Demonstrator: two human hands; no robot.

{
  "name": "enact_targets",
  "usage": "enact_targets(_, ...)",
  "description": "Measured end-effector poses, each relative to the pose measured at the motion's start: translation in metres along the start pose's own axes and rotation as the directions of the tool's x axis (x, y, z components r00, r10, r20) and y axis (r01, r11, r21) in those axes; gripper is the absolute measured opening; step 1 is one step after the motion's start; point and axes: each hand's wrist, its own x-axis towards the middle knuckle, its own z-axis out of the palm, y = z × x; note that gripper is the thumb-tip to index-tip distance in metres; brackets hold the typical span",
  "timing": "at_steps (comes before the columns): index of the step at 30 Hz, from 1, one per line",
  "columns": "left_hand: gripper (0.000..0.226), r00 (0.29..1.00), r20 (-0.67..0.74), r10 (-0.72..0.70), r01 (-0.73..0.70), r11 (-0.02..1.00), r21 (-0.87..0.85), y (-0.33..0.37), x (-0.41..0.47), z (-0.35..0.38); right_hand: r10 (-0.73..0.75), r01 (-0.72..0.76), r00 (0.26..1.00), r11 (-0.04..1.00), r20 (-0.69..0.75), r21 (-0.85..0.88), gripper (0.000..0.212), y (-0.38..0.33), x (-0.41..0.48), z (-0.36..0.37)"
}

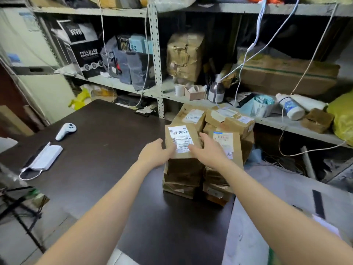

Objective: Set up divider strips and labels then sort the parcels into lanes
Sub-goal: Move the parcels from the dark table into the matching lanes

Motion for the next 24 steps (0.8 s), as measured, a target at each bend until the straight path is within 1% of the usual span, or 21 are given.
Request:
enact_targets(2,0.065,0.995,0.101,0.009,0.014,0.976,-0.219,-0.008,0.010,0.010,0.059,-0.059,0.998,0.998,-0.007,0.024,0.063,-0.003,0.006,0.013)
enact_targets(3,0.061,0.992,0.124,0.018,0.021,0.951,-0.308,-0.011,0.014,0.016,0.091,-0.090,0.996,0.994,-0.020,0.054,0.061,-0.004,0.008,0.018)
enact_targets(5,0.063,0.992,0.118,0.032,0.019,0.914,-0.406,-0.016,0.019,0.026,0.138,-0.130,0.989,0.983,-0.053,0.130,0.057,-0.004,0.011,0.027)
enact_targets(7,0.065,0.994,0.096,0.046,0.002,0.893,-0.450,-0.019,0.025,0.033,0.167,-0.151,0.983,0.972,-0.073,0.179,0.055,-0.005,0.012,0.031)
enact_targets(12,0.059,0.995,0.035,0.093,-0.064,0.867,-0.494,-0.017,0.031,0.031,0.185,-0.147,0.975,0.952,-0.122,0.269,0.050,-0.012,0.008,0.029)
enact_targets(15,0.052,0.988,0.003,0.152,-0.131,0.862,-0.490,-0.002,0.025,0.017,0.180,-0.118,0.967,0.943,-0.178,0.310,0.046,-0.017,-0.004,0.018)
enact_targets(17,0.049,0.978,-0.026,0.207,-0.196,0.867,-0.458,0.017,0.016,0.007,0.178,-0.090,0.958,0.931,-0.226,0.355,0.044,-0.018,-0.018,0.003)
enact_targets(20,0.057,0.952,-0.070,0.297,-0.299,0.861,-0.411,0.056,-0.008,0.002,0.181,-0.043,0.935,0.912,-0.306,0.408,0.047,-0.010,-0.049,-0.032)
enact_targets(24,0.043,0.916,-0.048,0.398,-0.374,0.806,-0.459,0.122,-0.060,0.025,0.177,0.005,0.880,0.925,-0.441,0.381,0.044,0.025,-0.109,-0.091)
